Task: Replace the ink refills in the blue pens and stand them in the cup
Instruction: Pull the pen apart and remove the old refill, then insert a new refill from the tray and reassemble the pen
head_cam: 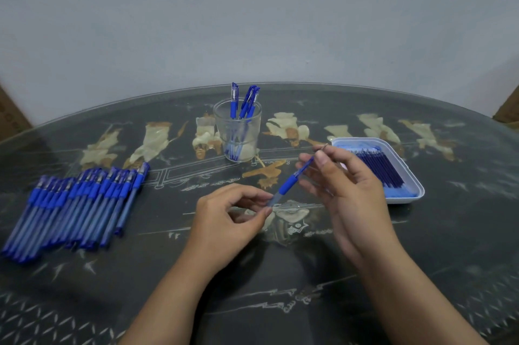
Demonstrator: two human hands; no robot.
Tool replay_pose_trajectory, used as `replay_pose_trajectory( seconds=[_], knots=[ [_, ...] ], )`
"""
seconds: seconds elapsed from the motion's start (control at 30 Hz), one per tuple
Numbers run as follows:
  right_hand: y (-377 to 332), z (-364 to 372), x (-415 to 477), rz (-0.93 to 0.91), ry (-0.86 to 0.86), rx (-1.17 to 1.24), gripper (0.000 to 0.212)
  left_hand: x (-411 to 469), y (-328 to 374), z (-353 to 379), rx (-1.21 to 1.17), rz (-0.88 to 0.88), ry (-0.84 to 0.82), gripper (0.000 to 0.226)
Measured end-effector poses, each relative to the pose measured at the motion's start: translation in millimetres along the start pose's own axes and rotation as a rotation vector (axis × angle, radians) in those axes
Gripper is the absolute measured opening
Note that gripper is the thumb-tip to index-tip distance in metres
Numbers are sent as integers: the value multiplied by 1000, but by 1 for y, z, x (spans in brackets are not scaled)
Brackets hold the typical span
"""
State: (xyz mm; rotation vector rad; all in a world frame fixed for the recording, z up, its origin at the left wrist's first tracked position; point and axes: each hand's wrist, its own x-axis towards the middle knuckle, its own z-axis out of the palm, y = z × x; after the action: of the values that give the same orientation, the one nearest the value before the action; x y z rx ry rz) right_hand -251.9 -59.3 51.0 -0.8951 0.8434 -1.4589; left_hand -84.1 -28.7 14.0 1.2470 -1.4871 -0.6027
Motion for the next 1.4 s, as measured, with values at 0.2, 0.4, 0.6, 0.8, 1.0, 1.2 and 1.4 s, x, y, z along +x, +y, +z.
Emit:
replay_pose_trajectory(
  seconds=[0.2,0.4,0.6,0.8,1.0,1.2,1.4],
  knots=[
    [-3,0,-2,-45,-32,1,28,-1,1,2,13,21,2,24],
    [-7,-4,3,-220,112,43,21,-1,-1,1,84,89,2,24],
    [-6,-3,8,-244,130,-150,25,-1,-3,1,115,122,17,24],
    [-40,-2,41,-376,202,-161,31,-2,-7,0,88,80,52,22],
    [-40,-10,75,-138,4,-729,35,0,-9,1,58,31,62,22],
    [-2,-19,91,-15,-81,-1183,21,0,-11,1,54,19,59,22],
    [20,-24,94,-56,-40,-1349,14,0,-12,1,62,18,65,23]
  ],
)
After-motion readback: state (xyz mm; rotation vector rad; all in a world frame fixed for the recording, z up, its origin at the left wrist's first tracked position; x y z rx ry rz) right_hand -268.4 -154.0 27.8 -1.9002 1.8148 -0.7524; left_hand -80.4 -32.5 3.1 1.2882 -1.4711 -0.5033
